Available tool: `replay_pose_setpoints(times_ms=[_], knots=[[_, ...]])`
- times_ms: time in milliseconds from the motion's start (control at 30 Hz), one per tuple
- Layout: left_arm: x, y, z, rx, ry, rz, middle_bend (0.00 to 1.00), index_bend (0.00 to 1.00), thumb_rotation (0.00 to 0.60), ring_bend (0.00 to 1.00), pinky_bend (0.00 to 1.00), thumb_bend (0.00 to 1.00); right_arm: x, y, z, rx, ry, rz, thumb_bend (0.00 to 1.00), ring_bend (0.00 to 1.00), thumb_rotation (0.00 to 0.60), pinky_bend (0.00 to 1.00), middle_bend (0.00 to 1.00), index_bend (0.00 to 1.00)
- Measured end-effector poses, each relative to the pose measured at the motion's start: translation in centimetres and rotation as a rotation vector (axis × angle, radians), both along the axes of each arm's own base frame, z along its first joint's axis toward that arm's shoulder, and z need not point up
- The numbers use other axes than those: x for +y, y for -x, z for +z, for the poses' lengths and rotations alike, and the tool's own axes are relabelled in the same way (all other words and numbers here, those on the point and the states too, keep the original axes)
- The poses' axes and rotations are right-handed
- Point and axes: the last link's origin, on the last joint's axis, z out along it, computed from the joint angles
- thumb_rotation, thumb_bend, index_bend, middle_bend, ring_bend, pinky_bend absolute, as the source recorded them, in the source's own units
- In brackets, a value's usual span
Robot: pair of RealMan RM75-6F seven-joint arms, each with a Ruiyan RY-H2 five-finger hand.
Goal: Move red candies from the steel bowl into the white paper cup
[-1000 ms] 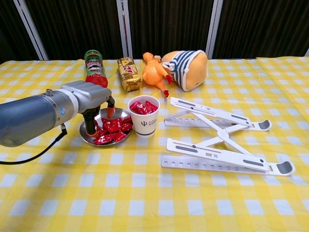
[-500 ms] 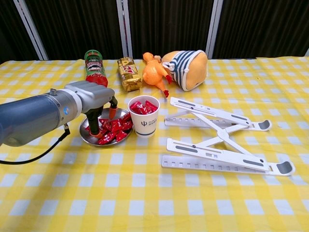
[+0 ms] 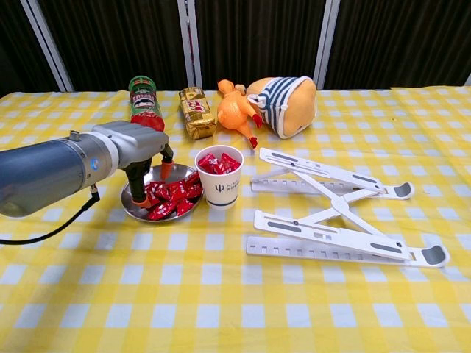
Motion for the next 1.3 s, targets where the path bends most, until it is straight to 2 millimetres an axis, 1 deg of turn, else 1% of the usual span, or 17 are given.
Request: replay_pose_setpoints(times_ms=[100, 367, 600, 733, 1033, 1133, 1300], knots=[[0.2, -0.1, -0.3, 0.006, 0.003, -0.001, 0.92, 0.4, 0.6, 0.96, 0.99, 0.23, 0.0, 0.0, 0.0, -0.002, 0.0, 0.0, 0.41, 0.0, 0.6, 0.0, 0.0, 0.0], [0.5, -0.2, -0.7, 0.006, 0.011, 0.008, 0.92, 0.41, 0.6, 0.96, 0.99, 0.24, 0.0, 0.0, 0.0, -0.003, -0.003, 0.003, 0.41, 0.0, 0.6, 0.0, 0.0, 0.0], [0.3, -0.4, -1.4, -0.002, 0.023, 0.003, 0.93, 0.49, 0.6, 0.96, 0.99, 0.36, 0.0, 0.0, 0.0, -0.002, 0.0, 0.001, 0.41, 0.0, 0.6, 0.0, 0.0, 0.0], [0.2, -0.4, -1.5, -0.006, 0.022, -0.006, 0.93, 0.52, 0.6, 0.96, 0.99, 0.39, 0.0, 0.0, 0.0, -0.001, -0.002, 0.002, 0.41, 0.0, 0.6, 0.0, 0.0, 0.0], [0.3, -0.1, -0.6, -0.013, 0.0, -0.009, 0.93, 0.54, 0.6, 0.96, 0.99, 0.4, 0.1, 0.0, 0.0, -0.001, -0.001, 0.003, 0.41, 0.0, 0.6, 0.0, 0.0, 0.0], [0.3, -0.1, 0.0, -0.022, -0.008, -0.008, 0.93, 0.54, 0.6, 0.96, 0.99, 0.4, 0.1, 0.0, 0.0, 0.0, 0.0, 0.003, 0.41, 0.0, 0.6, 0.0, 0.0, 0.0], [0.4, -0.5, 1.7, -0.047, -0.03, -0.015, 0.93, 0.54, 0.6, 0.96, 0.99, 0.4, 0.0, 0.0, 0.0, 0.0, -0.001, 0.003, 0.41, 0.0, 0.6, 0.0, 0.0, 0.0]])
